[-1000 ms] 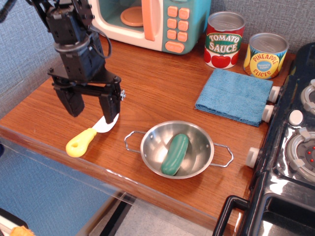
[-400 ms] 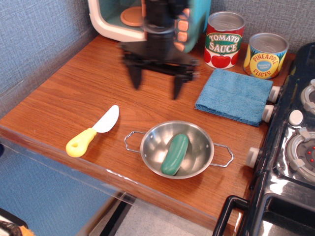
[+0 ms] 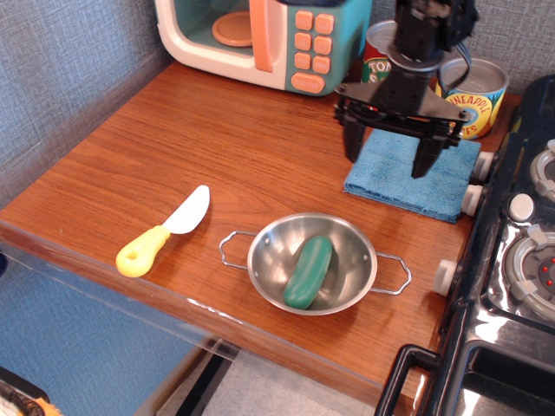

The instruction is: Move the blue rag so that it is directly in front of the microwave.

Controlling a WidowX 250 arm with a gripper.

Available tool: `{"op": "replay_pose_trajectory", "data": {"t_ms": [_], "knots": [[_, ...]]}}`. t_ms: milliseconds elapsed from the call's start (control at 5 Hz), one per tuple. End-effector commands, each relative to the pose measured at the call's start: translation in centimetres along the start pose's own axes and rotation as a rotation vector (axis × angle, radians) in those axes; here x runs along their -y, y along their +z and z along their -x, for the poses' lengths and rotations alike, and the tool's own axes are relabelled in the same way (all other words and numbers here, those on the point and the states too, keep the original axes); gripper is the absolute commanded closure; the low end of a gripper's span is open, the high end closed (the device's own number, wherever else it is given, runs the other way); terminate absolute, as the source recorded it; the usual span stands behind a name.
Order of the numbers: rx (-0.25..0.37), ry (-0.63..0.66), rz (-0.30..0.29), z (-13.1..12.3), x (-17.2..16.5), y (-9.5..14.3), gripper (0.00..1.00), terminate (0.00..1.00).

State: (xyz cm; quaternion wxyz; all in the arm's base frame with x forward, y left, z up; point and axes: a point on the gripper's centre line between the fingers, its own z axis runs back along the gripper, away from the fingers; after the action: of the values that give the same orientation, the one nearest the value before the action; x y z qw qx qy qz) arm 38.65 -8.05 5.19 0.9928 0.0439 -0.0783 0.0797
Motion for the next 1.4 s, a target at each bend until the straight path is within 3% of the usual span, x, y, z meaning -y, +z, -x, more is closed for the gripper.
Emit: {"op": "replay_pose_trajectory", "data": {"t_ms": [0, 200, 800, 1000, 1200], "knots": [[0.077, 0.041, 0.067, -5.5, 1.3, 0.5, 0.0, 0.0], [0.062, 0.039, 0.068, -5.9, 1.8, -0.2, 0.0, 0.0], [-0.063, -0.011, -0.004, -2.9, 0.3, -5.5, 0.0, 0.0], [-0.078, -0.001, -0.057, -2.9, -1.7, -6.5, 0.0, 0.0], [-0.064, 0.024, -0.071, -3.6, -4.7, -6.2, 0.0, 0.0]]}}
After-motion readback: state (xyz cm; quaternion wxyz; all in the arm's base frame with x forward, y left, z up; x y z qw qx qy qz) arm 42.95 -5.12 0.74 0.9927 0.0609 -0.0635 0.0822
